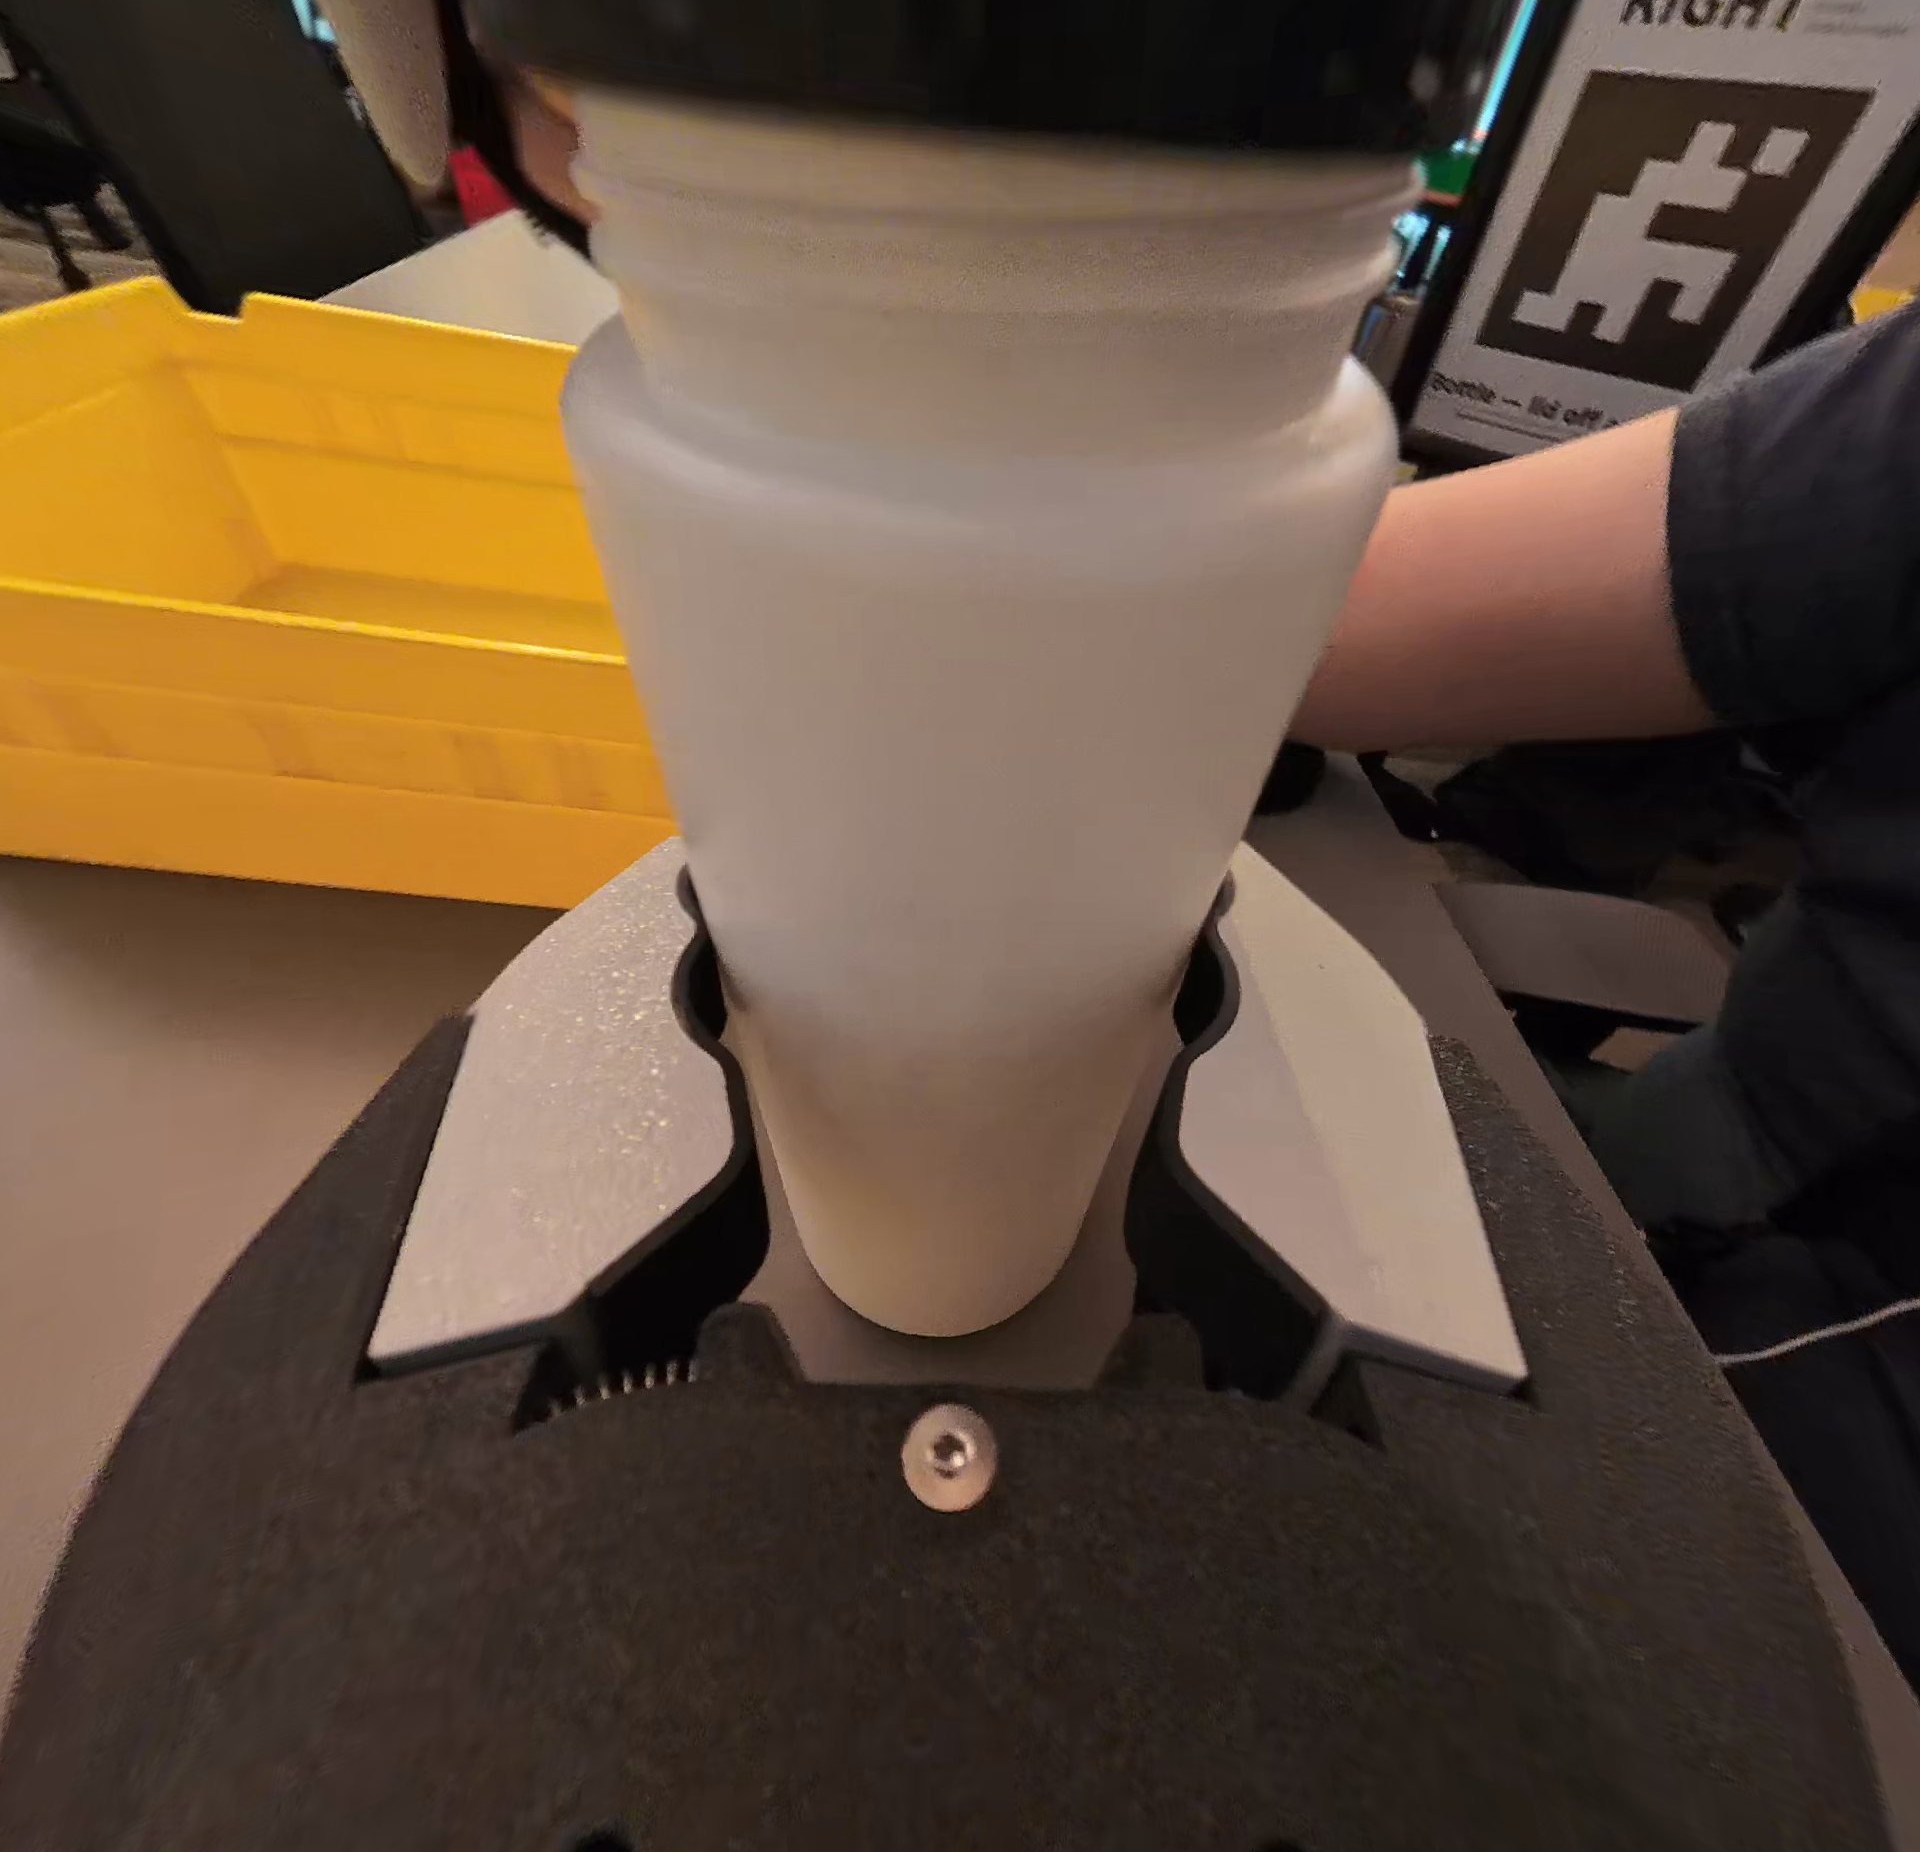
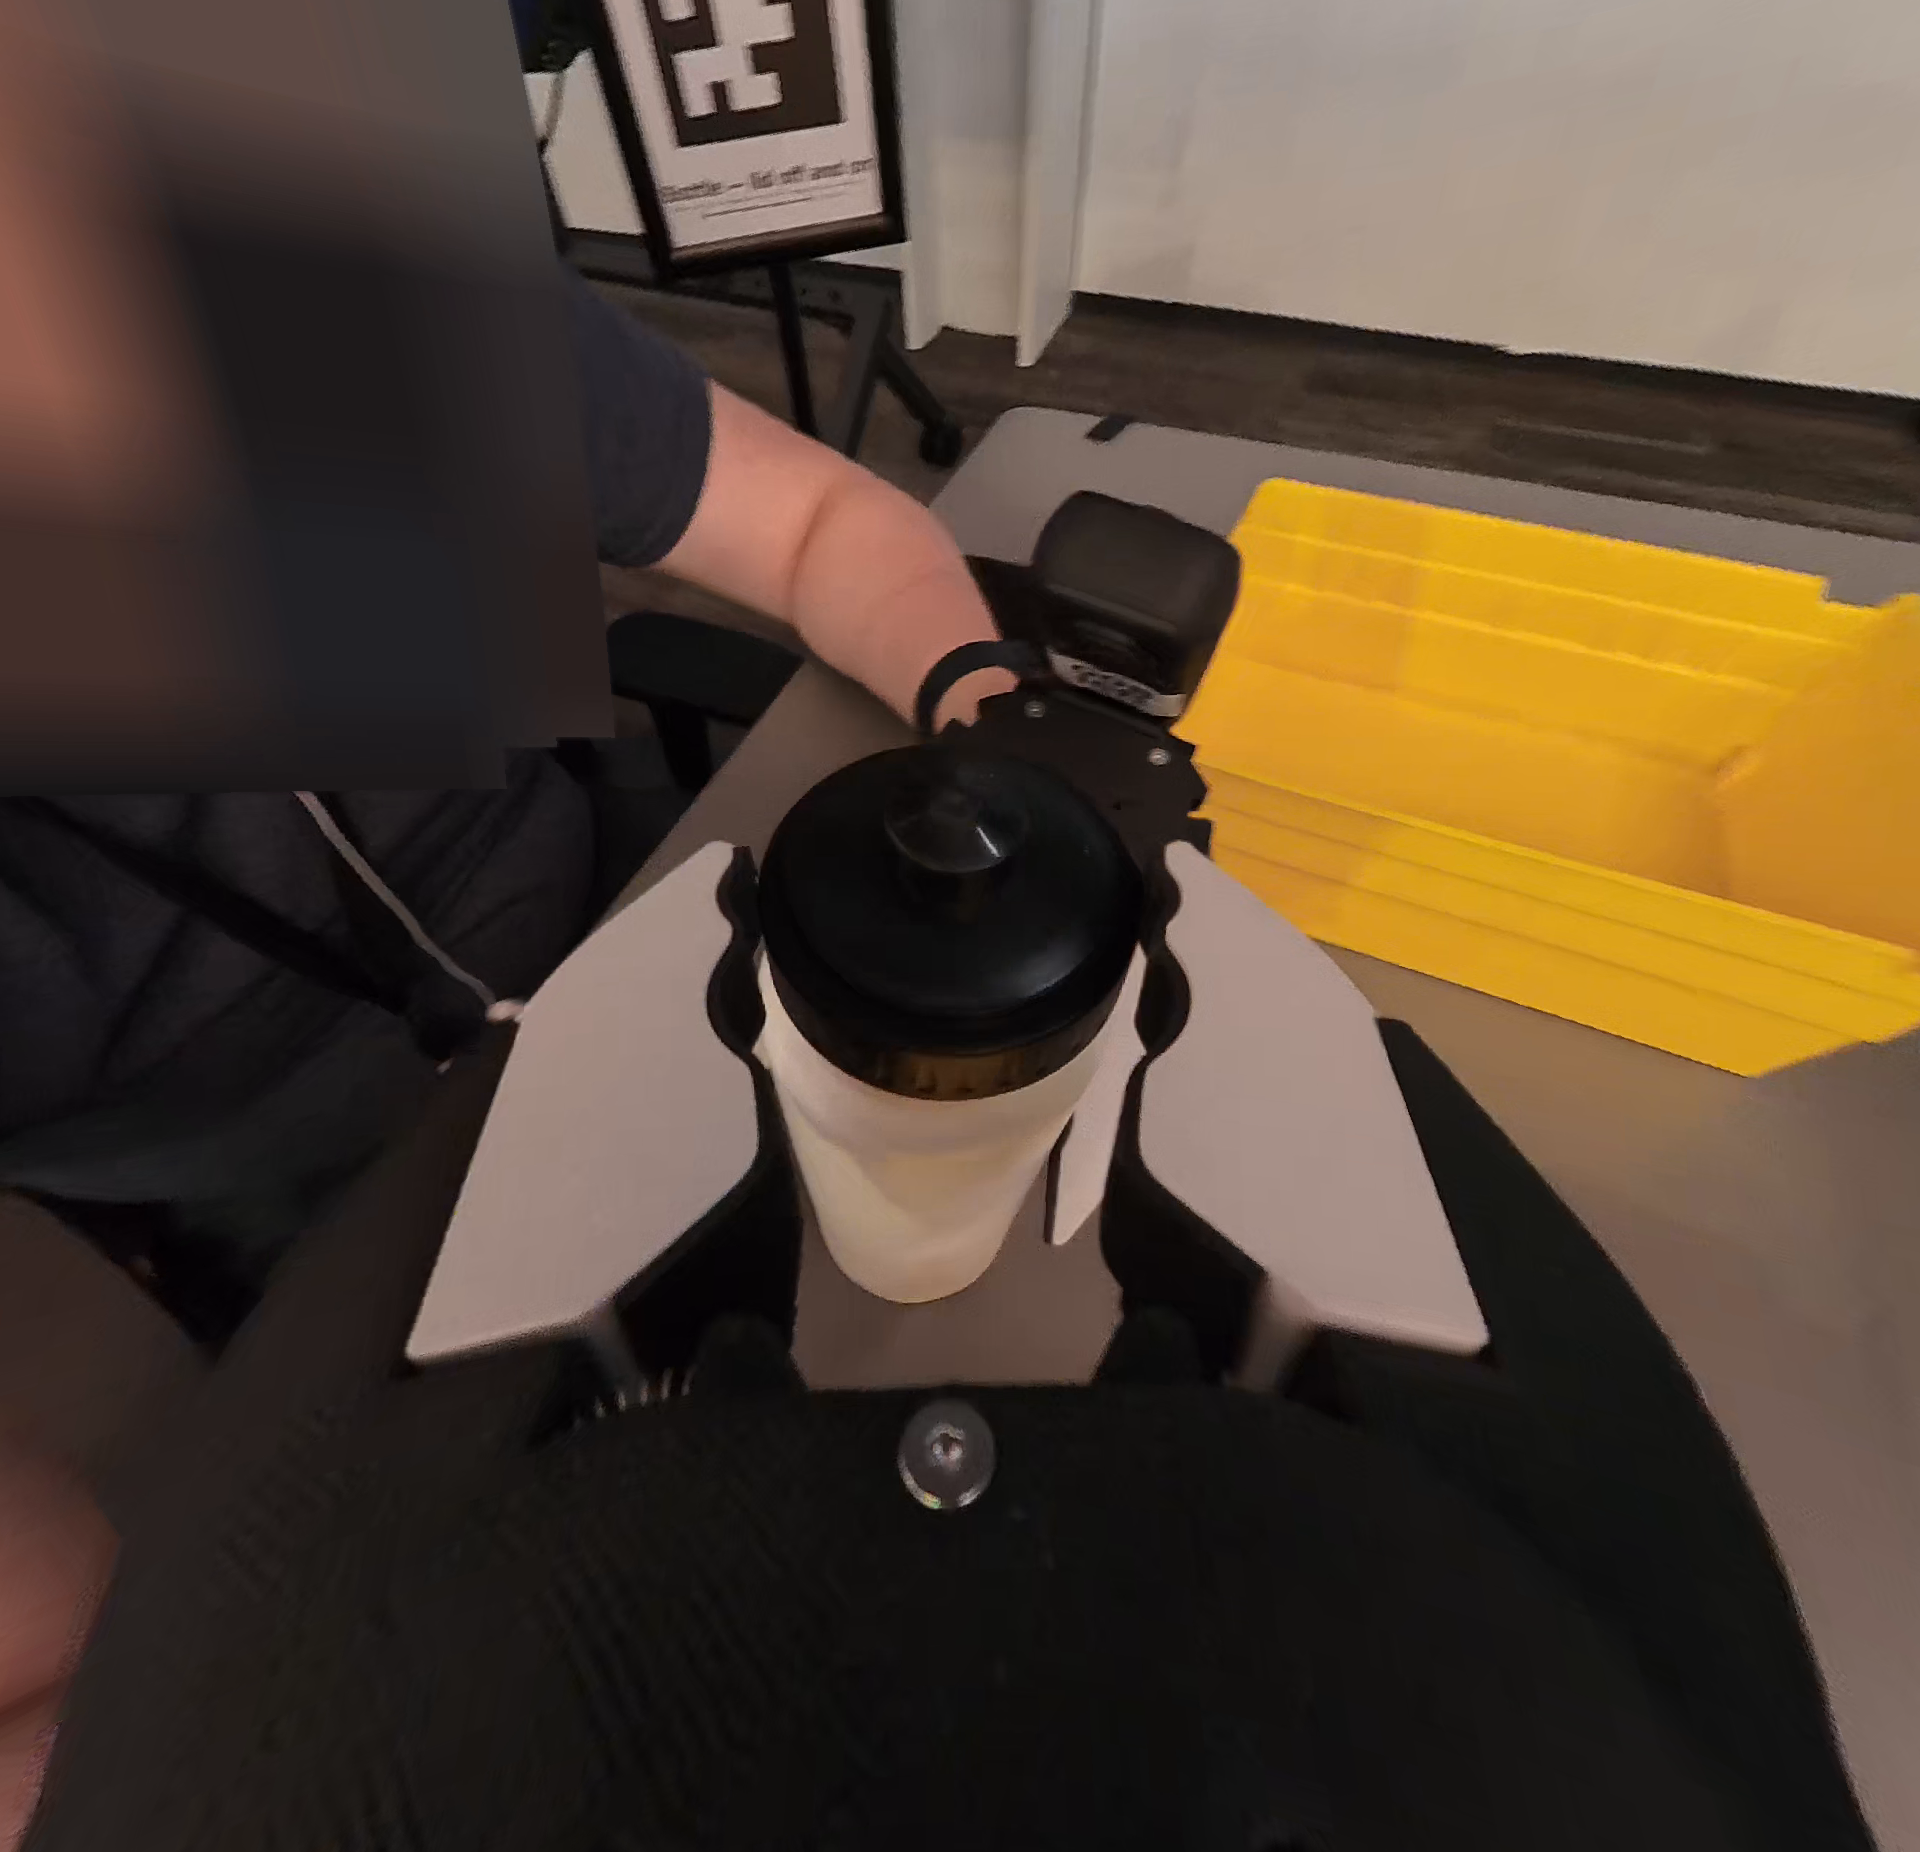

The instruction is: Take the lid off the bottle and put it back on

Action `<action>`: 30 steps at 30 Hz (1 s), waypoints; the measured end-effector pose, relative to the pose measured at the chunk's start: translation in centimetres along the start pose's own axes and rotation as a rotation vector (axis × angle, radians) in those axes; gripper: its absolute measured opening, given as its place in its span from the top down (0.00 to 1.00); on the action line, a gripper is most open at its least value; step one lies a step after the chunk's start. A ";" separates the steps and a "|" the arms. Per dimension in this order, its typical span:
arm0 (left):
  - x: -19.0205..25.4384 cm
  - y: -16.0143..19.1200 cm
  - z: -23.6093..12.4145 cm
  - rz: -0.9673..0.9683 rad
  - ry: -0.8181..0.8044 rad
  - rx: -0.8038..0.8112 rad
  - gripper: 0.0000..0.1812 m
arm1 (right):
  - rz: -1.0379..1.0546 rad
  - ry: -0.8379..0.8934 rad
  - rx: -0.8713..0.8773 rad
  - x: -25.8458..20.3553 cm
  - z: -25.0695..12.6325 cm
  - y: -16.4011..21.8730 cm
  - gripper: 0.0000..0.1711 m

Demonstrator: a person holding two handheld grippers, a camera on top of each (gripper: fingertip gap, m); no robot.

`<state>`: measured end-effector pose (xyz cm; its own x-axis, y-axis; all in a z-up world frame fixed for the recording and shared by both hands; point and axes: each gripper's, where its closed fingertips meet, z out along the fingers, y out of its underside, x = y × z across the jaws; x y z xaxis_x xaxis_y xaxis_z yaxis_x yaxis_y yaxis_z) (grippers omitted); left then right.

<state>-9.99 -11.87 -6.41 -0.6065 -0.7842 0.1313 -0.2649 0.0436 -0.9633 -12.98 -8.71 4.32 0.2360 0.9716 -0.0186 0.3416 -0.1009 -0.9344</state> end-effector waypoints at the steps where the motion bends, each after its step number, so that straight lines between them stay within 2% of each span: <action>1: -0.3 0.0 -0.1 -0.008 -0.012 0.000 0.52 | 0.004 0.042 0.021 0.6 -0.3 -0.4 0.58; 5: -1.7 -0.1 -0.5 -0.006 -0.106 -0.002 0.52 | 0.055 0.106 0.108 1.7 -1.5 -2.0 0.58; 11: -4.6 -0.3 -1.8 -0.039 -0.276 0.025 0.52 | 0.045 0.238 -0.019 3.3 -0.8 -0.4 0.58; 15: -5.0 -0.3 -2.0 -0.030 -0.293 0.035 0.52 | 0.043 0.304 -0.062 4.5 -0.3 0.3 0.58; 30: -4.8 0.0 -1.7 0.027 -0.293 0.015 0.52 | 0.024 0.260 -0.071 3.7 -0.3 0.5 0.58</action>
<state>-8.30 -7.04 -6.64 -0.3703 -0.9283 0.0343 -0.2387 0.0594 -0.9693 -11.69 -5.26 3.93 0.4672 0.8822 0.0595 0.3935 -0.1471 -0.9075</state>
